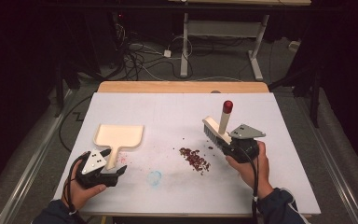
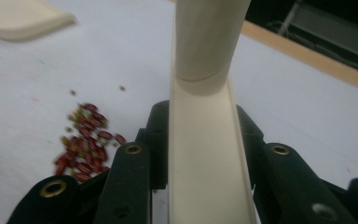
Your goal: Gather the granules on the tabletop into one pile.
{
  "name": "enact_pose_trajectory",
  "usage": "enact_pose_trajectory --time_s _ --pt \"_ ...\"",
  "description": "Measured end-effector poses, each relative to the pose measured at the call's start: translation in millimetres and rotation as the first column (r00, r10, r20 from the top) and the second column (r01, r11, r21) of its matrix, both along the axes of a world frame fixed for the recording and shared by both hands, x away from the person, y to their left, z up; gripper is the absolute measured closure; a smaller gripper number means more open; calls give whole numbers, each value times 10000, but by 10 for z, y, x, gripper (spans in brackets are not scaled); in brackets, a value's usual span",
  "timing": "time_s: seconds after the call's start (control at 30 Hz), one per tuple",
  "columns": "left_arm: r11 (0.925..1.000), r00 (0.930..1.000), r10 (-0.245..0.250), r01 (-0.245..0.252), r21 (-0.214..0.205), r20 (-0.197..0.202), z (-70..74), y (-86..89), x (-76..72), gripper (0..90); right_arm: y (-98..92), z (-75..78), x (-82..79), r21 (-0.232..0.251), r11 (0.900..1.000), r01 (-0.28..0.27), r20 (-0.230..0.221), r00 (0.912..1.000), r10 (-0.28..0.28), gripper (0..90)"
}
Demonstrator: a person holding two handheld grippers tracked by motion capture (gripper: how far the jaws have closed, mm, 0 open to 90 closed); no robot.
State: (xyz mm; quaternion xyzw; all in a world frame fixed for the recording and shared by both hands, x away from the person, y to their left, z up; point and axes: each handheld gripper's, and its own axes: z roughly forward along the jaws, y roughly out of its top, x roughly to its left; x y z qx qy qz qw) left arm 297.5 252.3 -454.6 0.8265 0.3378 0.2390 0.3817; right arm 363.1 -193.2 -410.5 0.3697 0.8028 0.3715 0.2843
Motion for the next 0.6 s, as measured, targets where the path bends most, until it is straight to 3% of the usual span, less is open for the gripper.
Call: enact_pose_trajectory --time_s 0.1,0.3,0.4,0.6 --pt "10000 10000 -24 24 54 -34 -9 -4 5 190 58 -159 90 -1025 9927 640 85 9979 -635 672" --pt "10000 10000 -58 58 69 -14 -8 -4 -6 191 177 -241 115 -1170 9911 634 113 9980 -625 673" --pt "9999 10000 -91 92 108 -31 -10 -5 -3 191 371 -267 40 -1432 9893 267 127 9996 -251 672" --pt "9999 9999 -100 100 79 -20 -12 -17 -3 192 621 -249 -73 -1278 9910 -397 72 9991 409 672"
